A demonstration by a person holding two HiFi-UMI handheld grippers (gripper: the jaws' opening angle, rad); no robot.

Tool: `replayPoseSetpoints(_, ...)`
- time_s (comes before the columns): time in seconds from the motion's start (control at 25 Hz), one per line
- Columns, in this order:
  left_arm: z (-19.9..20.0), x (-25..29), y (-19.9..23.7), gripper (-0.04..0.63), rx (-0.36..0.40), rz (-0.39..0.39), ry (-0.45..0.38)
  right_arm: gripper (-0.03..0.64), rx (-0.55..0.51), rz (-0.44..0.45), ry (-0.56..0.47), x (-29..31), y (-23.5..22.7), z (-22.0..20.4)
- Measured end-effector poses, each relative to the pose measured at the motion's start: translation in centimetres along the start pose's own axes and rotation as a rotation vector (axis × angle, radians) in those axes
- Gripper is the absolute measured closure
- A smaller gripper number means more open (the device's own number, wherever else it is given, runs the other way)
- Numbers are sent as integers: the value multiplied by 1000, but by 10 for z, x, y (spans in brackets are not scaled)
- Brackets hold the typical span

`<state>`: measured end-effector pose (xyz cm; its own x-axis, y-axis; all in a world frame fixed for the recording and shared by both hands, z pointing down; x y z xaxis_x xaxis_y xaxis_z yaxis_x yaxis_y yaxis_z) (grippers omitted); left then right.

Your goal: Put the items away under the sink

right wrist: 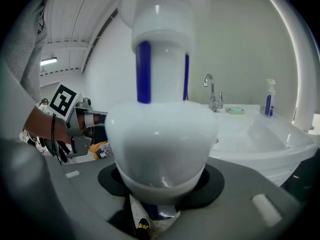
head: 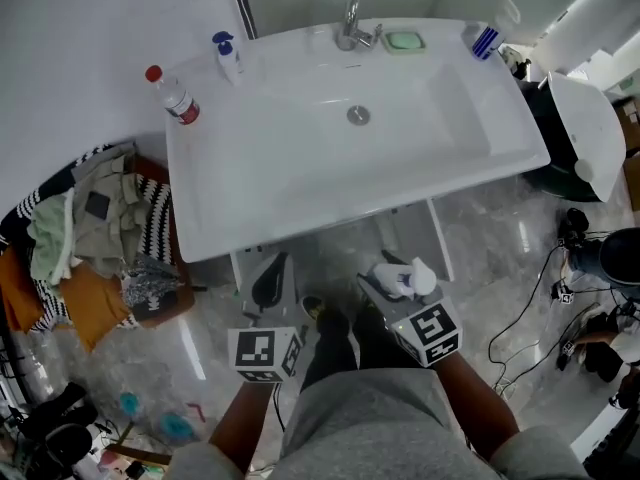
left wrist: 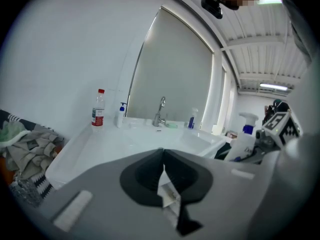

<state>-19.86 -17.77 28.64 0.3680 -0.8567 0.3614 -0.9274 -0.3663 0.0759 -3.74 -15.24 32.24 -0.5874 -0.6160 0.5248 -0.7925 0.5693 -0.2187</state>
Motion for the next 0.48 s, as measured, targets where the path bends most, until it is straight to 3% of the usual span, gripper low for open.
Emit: replayPoseSetpoints(0.48,-40,32,-40,583,-3,85,34,374,-7,55,28,14,-54,-45)
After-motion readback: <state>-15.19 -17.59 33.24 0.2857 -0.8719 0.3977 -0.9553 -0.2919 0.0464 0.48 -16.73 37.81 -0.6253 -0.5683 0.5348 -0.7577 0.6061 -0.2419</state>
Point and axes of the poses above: the fingertips, and each gripper's own axes: x forward along the fingers, y to its left, z out of its top, the point moved 2 cm from there along -x, backward along the fingers, and after that the axes turned 6 degrees about x, right-handed, at the moved point
